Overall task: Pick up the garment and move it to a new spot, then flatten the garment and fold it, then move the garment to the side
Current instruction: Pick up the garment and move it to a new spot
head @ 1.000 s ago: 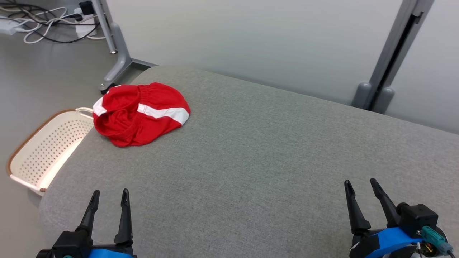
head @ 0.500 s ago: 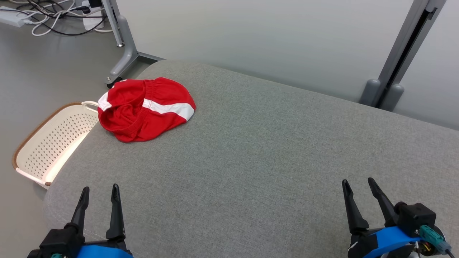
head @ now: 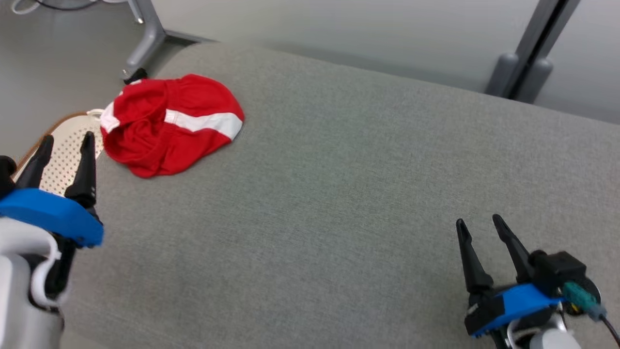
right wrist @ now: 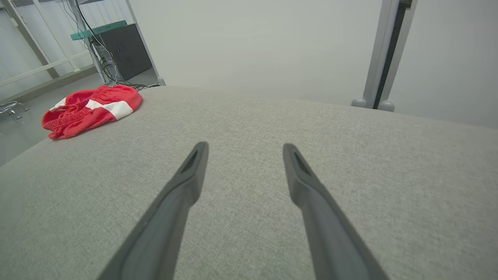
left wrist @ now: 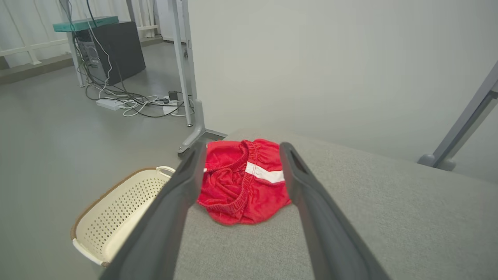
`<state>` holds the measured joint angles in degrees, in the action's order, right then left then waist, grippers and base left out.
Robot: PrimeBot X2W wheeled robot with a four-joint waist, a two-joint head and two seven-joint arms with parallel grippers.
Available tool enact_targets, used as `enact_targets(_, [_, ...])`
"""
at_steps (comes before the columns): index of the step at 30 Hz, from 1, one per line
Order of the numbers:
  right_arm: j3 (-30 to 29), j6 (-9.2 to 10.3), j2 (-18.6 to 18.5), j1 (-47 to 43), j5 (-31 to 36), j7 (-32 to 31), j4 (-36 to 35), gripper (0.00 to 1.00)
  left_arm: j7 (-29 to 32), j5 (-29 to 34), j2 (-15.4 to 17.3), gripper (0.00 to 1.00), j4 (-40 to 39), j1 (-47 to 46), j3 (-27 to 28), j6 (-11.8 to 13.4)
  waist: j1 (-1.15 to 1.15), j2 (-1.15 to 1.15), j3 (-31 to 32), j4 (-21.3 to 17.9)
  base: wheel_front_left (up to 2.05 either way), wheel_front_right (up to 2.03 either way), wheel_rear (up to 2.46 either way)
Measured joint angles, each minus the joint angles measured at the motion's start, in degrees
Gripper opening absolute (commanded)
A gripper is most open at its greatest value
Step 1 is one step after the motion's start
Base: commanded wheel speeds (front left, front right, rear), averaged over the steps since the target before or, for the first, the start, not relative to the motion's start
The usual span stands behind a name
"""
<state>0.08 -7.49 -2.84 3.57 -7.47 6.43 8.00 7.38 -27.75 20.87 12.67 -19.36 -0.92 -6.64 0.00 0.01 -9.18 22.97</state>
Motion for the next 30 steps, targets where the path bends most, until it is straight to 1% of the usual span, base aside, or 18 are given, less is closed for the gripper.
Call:
enact_targets(3, [1.8, 0.00, 0.0, 2.0, 0.6, -0.9, -1.0, 1.00, 2.8, -1.5, 2.9, 1.00, 3.9, -4.8, 0.1, -0.3, 0.02, 0.00, -3.2, -2.4, 0.00, 0.00, 0.00])
enact_targets(7, [4.0, 0.01, 0.0, 4.2, 1.4, -2.5, -3.7, 1.00, 6.5, -4.0, 6.1, 1.00, 8.4, -8.4, 0.7, -0.5, 0.02, 0.00, -8.6, -6.8, 0.00, 0.00, 0.00])
enact_targets(11, [5.0, 0.00, -1.5, 5.2, 2.5, -5.0, -8.2, 1.00, 10.2, -7.5, 7.0, 1.00, 12.2, -12.5, 1.7, -0.5, 0.01, 0.01, -14.0, -9.9, 0.00, 0.00, 0.00])
enact_targets(14, [5.8, 0.01, -2.7, 5.7, 3.1, -6.8, -11.9, 1.00, 10.0, -8.0, 8.6, 1.00, 13.9, -15.7, 2.4, -0.4, 0.02, 0.00, -18.2, -11.9, 0.00, 0.00, 0.00])
enact_targets(16, [5.9, 0.01, -3.2, 6.2, 3.2, -7.6, -14.4, 1.00, 9.1, -7.6, 9.5, 1.00, 15.5, -17.6, 3.0, 0.1, 0.03, 0.01, -20.9, -13.1, 0.00, 0.00, 0.00])
enact_targets(21, [5.4, 0.01, -3.8, 6.5, 3.6, -8.9, -19.5, 1.00, 6.3, -6.9, 12.3, 1.00, 22.4, -21.9, 4.1, 0.4, 0.02, 0.01, -26.4, -15.7, 0.00, 0.00, 0.00])
enact_targets(25, [5.3, 0.00, -3.6, 6.5, 3.9, -8.9, -21.7, 1.00, 4.7, -6.4, 12.8, 1.00, 27.8, -24.9, 4.4, 1.7, 0.02, 0.01, -28.9, -16.7, 0.00, 0.00, 0.00])
enact_targets(27, [5.3, 0.00, -3.5, 6.5, 3.9, -8.8, -22.3, 1.00, 5.5, -6.4, 12.5, 1.00, 30.4, -26.1, 4.2, 2.6, 0.01, 0.01, -29.6, -17.1, 0.00, 0.00, 0.00])
enact_targets(30, [5.4, 0.00, -3.3, 6.5, 4.1, -8.4, -22.7, 1.00, 7.6, -7.7, 11.5, 1.00, 33.6, -28.4, 4.4, 3.2, 0.00, -0.01, -30.3, -17.4, 0.00, 0.00, 0.00])
